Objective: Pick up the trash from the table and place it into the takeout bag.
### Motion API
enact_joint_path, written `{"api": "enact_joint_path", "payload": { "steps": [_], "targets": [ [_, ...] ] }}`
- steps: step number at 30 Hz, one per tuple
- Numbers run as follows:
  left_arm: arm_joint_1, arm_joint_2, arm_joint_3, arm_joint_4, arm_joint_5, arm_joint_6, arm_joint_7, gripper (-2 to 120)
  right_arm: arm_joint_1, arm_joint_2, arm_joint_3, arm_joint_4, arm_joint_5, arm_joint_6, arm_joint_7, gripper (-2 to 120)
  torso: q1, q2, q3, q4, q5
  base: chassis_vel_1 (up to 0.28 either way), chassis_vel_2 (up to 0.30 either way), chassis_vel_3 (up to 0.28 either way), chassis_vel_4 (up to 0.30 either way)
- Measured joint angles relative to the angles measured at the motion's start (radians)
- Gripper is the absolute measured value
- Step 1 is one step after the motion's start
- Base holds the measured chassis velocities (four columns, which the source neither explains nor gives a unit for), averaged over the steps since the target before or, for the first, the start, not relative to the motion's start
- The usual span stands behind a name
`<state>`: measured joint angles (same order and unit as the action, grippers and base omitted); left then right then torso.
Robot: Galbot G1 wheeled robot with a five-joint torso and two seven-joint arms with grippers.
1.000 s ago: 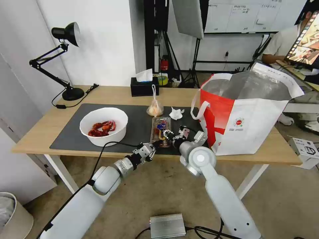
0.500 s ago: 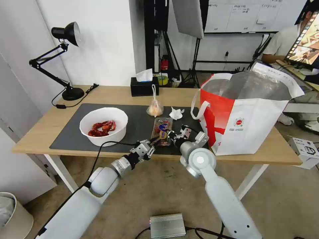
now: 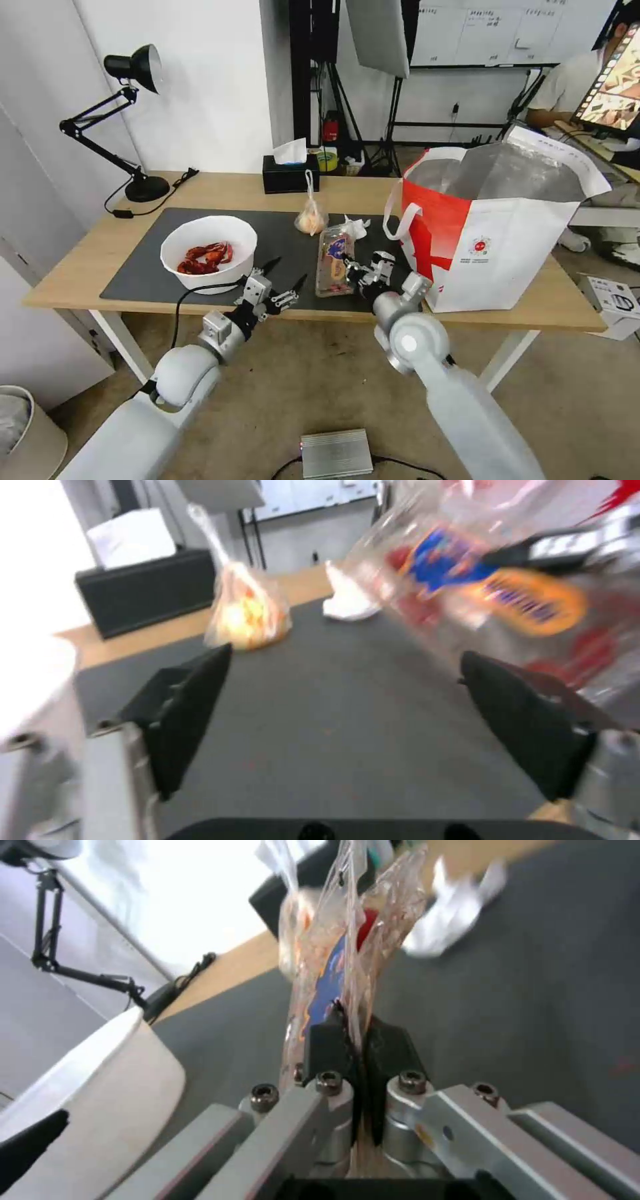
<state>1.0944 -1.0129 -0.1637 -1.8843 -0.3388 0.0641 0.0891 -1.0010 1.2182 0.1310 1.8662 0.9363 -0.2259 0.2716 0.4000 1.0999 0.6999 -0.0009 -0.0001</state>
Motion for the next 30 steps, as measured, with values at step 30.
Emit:
{"api": "enact_joint_path", "payload": {
  "steps": [30],
  "targets": [
    [0.306, -0.099, -0.312, -0.13, -0.015, 0.043, -0.004, 100, -0.255, -0.333, 0.244, 0.353, -0.398, 0.385, -0.311, 0, 0.0, 0.0, 0.0, 0.0009, 0.0003, 0.0, 0.0, 0.0, 0.0]
  ]
}}
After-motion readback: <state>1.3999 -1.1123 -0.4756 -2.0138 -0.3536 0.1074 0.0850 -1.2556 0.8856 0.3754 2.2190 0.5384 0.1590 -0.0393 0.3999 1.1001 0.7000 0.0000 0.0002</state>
